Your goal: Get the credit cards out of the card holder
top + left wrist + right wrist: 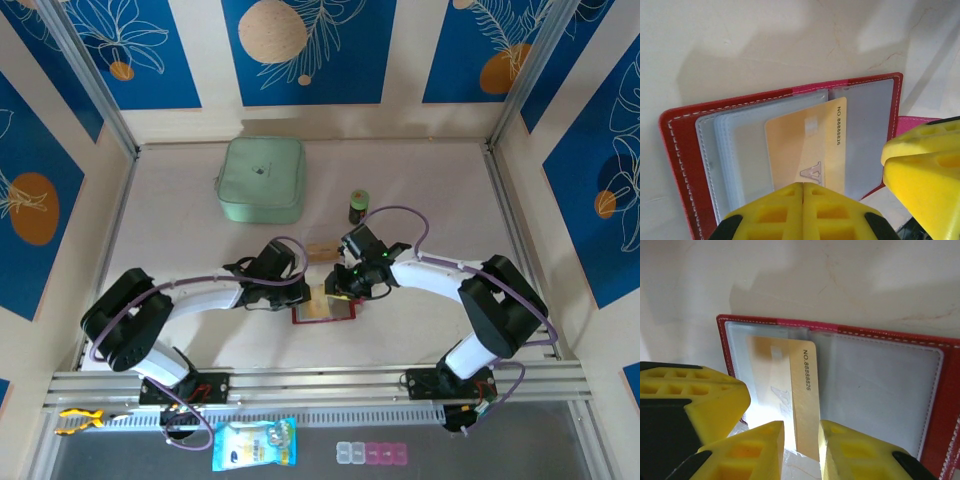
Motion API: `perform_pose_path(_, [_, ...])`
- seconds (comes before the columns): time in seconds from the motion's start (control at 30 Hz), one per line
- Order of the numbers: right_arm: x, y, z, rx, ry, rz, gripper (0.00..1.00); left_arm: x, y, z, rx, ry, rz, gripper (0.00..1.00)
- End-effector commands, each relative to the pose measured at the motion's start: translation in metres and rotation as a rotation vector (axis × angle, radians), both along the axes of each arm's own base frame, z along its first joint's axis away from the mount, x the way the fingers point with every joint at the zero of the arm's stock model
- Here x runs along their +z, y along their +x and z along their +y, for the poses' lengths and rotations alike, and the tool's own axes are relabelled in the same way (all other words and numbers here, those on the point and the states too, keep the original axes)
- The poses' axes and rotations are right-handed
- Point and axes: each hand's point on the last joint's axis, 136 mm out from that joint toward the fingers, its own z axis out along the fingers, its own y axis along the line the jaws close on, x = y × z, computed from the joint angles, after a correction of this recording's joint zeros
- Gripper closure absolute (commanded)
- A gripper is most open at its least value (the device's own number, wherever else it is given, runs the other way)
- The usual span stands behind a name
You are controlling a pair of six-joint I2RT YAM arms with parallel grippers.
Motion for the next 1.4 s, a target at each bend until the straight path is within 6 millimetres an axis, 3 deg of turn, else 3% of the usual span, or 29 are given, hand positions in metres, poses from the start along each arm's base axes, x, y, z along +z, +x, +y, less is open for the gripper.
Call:
perform_pose_path(0.0, [-0.001, -0.005, 0.003, 0.011, 0.036, 0.029, 0.74, -0.011, -0.005, 0.003, -0.017, 0.034, 0.017, 1.00])
perform_pose_path(0.67, [-0.025, -0.009, 0.005, 0.011, 0.045, 0.094, 0.77, -0.029, -0.015, 0.021, -0.008, 0.111, 0.041, 1.00])
perform_pose_path(1.37, [-0.023, -0.016, 0.017, 0.040, 0.149, 0.129, 0.82, -0.034, -0.016, 0.023, -0.007, 0.123, 0.051, 1.00])
